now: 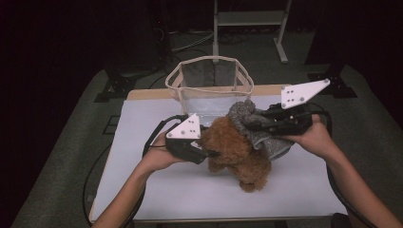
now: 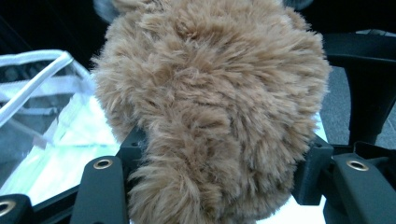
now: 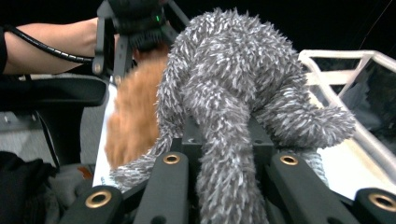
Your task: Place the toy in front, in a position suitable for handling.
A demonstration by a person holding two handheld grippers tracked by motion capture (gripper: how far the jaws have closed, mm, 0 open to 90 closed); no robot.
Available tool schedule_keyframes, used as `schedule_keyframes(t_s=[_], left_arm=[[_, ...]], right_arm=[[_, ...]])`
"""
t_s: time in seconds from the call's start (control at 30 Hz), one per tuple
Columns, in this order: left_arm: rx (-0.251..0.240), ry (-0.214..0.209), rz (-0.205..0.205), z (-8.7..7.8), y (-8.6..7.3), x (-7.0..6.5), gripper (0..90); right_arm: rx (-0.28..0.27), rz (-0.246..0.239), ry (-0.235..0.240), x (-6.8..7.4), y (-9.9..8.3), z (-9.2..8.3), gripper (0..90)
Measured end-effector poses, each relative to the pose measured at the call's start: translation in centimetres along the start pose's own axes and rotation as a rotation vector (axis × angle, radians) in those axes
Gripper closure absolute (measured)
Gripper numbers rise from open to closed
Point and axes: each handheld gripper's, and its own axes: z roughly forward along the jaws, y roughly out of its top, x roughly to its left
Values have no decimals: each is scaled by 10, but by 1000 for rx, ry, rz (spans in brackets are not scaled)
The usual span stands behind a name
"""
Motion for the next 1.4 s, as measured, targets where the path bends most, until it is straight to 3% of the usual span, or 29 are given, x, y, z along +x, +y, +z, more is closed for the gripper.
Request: schedule_keyframes(t_s=[0.2,0.3,0.53,0.73,0.87,0.9,1.0,1.07,1.23,1.4], left_arm=[[0,-4,48,22,19,-4,374],[21,-6,57,31,18,-5,351],[-4,-23,43,41,22,-5,254],[3,-34,-30,48,17,-2,130],[-5,-62,-70,56,15,-1,103],[-16,-60,-74,57,15,0,114],[-62,-49,-86,55,12,1,337],[-71,-43,-75,54,13,0,415],[-55,-23,-28,53,25,-3,437],[-38,-14,-12,54,27,-6,435]], right_arm=[[79,-34,15,-5,23,-2,744],[122,-31,10,-5,14,-2,746],[124,26,1,-7,-13,-16,748],[118,43,-25,-6,-21,-27,748],[98,51,-26,-6,-25,-29,748],[94,50,-26,-6,-26,-28,748],[83,58,-25,-7,-27,-29,748],[73,60,-26,-8,-25,-30,748],[94,13,-14,-5,-2,-31,748],[136,-27,38,-1,17,-11,748]])
